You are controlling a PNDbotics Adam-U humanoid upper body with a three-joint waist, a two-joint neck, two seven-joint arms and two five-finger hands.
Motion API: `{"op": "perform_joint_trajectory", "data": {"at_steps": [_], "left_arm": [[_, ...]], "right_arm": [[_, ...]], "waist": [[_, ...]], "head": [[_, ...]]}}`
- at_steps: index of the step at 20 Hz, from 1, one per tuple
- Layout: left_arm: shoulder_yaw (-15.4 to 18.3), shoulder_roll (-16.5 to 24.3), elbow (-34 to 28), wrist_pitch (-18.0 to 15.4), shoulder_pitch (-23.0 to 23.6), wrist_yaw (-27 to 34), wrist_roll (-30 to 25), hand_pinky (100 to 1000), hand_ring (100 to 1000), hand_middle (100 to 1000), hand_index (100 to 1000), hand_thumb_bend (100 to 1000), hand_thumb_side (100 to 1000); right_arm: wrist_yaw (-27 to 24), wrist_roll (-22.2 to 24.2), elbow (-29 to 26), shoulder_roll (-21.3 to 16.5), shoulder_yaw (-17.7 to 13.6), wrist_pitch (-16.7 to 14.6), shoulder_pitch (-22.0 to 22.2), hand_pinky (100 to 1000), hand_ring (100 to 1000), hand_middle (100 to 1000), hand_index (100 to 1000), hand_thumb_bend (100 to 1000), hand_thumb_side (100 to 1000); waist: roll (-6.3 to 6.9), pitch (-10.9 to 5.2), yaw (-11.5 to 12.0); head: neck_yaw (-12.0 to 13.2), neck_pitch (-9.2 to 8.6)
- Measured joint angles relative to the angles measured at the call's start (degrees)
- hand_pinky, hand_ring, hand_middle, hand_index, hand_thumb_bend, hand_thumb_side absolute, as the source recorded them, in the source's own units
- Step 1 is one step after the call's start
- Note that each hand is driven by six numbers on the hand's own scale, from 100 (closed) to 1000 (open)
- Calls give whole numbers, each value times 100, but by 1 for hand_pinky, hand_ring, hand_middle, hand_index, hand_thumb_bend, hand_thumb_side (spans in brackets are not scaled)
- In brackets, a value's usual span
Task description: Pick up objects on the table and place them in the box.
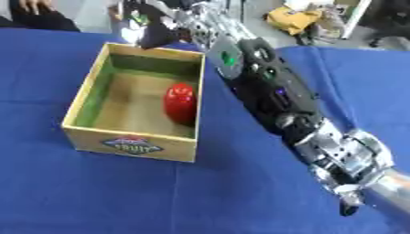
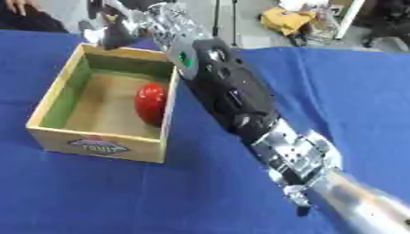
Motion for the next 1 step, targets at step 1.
{"op": "perform_joint_trajectory", "data": {"at_steps": [1], "left_arm": [[0,16,0,6,16,-6,6,174,433,465,628,100,804]], "right_arm": [[-222,12,-265,-123,-62,91,69,537,641,714,784,100,748]], "waist": [[8,-17,-45]], "head": [[43,14]]}}
